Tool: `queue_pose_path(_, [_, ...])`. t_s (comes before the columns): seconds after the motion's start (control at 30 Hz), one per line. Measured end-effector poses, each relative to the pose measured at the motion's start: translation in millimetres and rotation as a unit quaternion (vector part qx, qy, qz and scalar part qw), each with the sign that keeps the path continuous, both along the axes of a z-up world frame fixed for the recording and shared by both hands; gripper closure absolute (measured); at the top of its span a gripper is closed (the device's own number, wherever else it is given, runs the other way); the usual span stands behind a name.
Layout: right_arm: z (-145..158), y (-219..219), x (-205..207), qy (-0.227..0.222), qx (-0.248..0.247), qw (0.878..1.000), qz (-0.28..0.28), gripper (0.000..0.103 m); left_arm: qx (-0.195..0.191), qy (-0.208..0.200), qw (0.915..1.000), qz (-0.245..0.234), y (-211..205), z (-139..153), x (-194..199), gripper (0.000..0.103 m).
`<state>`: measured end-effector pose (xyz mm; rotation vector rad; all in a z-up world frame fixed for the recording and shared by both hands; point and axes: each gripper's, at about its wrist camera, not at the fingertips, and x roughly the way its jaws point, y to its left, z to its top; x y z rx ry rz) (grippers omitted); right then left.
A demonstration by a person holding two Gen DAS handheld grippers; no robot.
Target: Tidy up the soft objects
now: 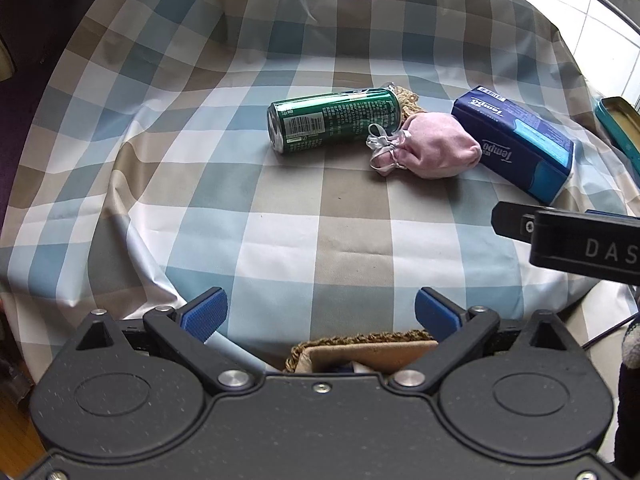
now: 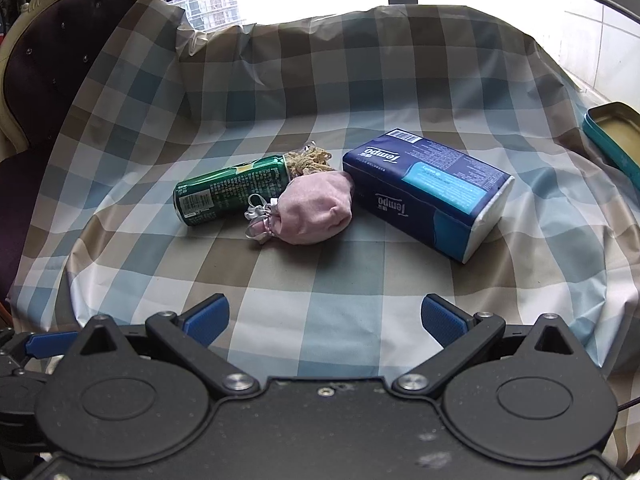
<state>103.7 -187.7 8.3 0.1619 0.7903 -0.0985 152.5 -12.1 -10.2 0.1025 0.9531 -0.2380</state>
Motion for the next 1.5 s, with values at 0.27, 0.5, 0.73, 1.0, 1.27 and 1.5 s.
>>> queue_pose_path(0.27, [-21.7,6.9,75.7,-0.002,0.0,1.0,0.018,0.0,0.021,0.004,0.9997,0.007,0.7,-8.6,32.0,0.005])
queue_pose_path(0.5, [-43.8,18.9,131.4,0.006,-0.034,0.999,0.015,0.001,0.022,-0.002,0.9997,0.011,5.6,-11.3,52.5,0.005])
queue_pose_path(0.73, [-59.8,18.2,147.6,-0.004,-0.049,0.999,0.007,0.019,0.017,-0.011,0.9997,0.013,9.0,-5.9,72.9,0.006])
queue_pose_path(1.0, [-65.7,13.0,130.8,-0.025,-0.042,0.998,0.03,0.044,-0.005,-0.023,0.9997,0.007,-1.0,15.4,104.3,0.006])
queue_pose_path(1.27, [-72.1,-0.7,115.9,-0.041,-0.024,0.998,0.05,0.042,-0.031,-0.029,0.999,-0.015,-42.2,36.4,151.5,0.006])
queue_pose_path(1.5, [-81.8,-6.7,115.0,-0.05,-0.031,0.997,0.05,0.023,-0.015,-0.029,0.9986,-0.042,-92.3,33.2,191.5,0.006])
